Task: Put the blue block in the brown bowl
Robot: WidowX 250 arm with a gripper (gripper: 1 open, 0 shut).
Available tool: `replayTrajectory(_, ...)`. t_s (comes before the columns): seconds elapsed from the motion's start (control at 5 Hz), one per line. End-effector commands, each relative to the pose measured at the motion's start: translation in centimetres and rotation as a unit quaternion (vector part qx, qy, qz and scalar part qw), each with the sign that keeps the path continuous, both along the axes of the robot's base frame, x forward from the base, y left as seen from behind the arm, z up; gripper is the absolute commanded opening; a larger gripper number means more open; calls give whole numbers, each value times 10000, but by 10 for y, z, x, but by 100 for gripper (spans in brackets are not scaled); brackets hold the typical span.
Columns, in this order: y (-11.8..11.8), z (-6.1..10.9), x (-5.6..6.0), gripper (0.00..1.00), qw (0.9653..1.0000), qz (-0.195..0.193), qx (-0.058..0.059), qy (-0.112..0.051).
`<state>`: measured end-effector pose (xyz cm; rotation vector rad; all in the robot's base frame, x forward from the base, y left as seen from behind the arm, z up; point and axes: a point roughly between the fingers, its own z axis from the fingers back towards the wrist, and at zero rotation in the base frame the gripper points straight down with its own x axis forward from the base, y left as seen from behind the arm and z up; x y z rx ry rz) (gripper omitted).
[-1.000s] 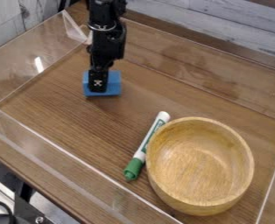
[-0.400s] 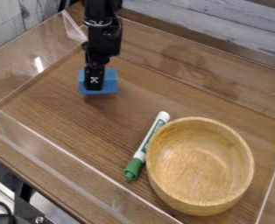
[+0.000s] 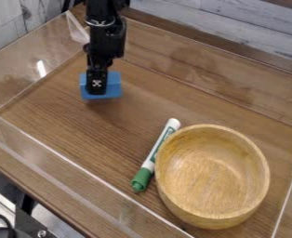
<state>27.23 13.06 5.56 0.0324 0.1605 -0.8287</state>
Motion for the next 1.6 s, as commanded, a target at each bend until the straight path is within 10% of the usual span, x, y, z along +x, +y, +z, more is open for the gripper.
replayTrajectory(0.0,9,29,9,0,9988,44,182,-454)
replayTrajectory(1.0,70,83,-26,0,9937,432,751,-709)
replayTrajectory(1.4,16,96,-16,0,9927,497,734,-814)
